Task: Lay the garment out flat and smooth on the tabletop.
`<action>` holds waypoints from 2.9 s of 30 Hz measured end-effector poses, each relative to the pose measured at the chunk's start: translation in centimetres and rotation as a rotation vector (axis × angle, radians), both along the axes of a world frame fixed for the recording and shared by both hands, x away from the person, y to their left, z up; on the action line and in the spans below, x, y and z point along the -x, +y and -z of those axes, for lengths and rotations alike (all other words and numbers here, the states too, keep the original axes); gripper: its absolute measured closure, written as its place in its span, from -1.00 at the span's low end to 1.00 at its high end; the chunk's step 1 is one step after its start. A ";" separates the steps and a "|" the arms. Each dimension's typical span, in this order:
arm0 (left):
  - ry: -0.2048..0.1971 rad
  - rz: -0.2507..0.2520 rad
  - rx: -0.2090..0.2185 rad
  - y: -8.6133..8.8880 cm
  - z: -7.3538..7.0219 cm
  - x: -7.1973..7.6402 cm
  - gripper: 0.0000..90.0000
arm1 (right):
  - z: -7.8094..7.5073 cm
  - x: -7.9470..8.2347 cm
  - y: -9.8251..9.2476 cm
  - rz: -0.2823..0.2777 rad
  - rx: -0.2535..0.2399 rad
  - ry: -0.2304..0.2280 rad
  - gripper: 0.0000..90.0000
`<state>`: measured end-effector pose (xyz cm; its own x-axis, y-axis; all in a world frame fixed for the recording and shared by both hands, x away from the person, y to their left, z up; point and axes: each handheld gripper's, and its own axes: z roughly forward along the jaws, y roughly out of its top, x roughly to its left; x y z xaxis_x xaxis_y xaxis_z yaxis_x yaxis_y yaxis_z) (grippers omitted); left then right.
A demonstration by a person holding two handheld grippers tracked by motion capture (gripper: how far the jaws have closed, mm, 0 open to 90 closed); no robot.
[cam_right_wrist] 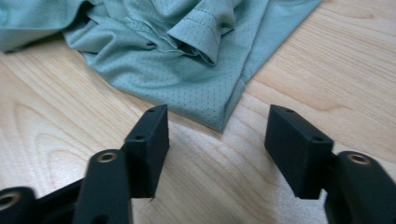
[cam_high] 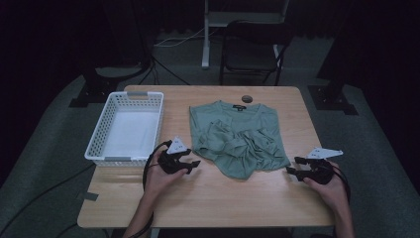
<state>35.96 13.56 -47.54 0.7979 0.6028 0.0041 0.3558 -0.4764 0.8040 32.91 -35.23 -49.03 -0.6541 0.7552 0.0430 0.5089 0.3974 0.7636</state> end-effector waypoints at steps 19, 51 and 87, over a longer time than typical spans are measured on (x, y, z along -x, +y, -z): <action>0.015 0.034 0.006 -0.3 -0.2 -0.2 0.05 | -0.9 -0.3 0.2 -0.026 0.043 -0.048 0.16; -0.021 0.002 -0.052 -1.5 -1.2 -2.2 0.14 | -2.4 -2.5 3.1 -0.070 0.061 -0.106 0.32; -0.050 0.052 -0.135 -3.4 -2.1 -2.6 0.92 | -2.9 -4.2 4.9 -0.104 0.065 -0.063 0.86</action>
